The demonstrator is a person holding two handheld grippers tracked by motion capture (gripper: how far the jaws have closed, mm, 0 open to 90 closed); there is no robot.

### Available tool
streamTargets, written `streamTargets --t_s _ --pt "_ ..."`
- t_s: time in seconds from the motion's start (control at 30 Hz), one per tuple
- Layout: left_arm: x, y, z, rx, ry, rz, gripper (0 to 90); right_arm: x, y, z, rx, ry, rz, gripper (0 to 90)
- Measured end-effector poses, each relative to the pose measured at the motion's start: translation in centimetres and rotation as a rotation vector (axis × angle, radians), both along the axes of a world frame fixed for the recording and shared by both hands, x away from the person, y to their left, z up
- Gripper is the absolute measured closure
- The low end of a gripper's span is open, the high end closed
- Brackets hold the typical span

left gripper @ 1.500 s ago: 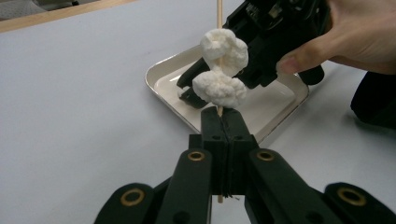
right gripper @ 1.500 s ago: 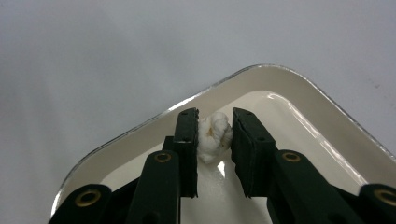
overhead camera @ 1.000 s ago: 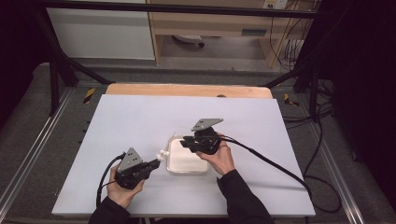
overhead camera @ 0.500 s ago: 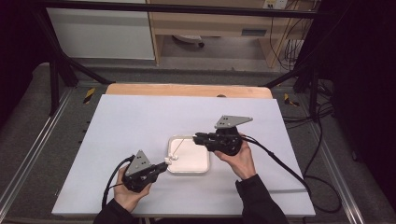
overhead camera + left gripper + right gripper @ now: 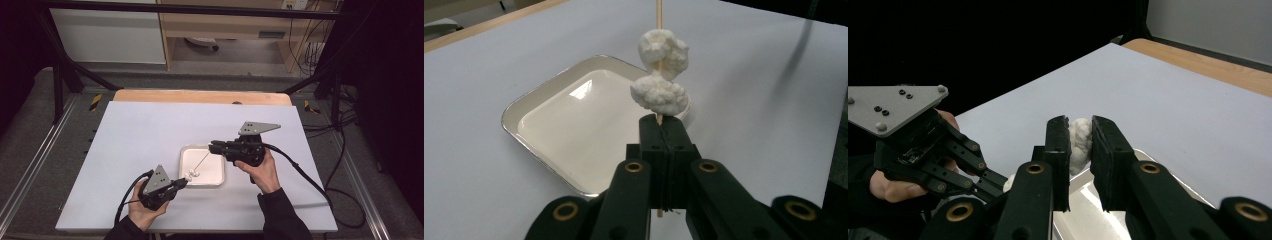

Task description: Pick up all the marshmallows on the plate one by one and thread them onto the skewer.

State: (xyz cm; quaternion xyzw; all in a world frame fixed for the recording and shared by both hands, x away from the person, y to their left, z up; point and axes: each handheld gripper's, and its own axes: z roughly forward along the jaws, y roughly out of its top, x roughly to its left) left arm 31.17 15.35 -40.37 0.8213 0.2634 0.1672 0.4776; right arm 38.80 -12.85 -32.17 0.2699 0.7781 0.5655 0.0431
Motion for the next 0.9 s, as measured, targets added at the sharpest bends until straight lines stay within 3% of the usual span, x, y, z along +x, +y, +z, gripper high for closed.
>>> streamTargets --t_s 0.37,0.9 --pt "-0.03 0.03 0.04 -0.004 -0.003 0.003 89.3 0.26 -0.15 -0.46 0.027 0.043 0.015 78.3" --pt "-0.03 0.11 0.0 -0.008 -0.005 0.005 89.3 0.32 -0.22 -0.73 0.05 0.06 0.022 78.4"
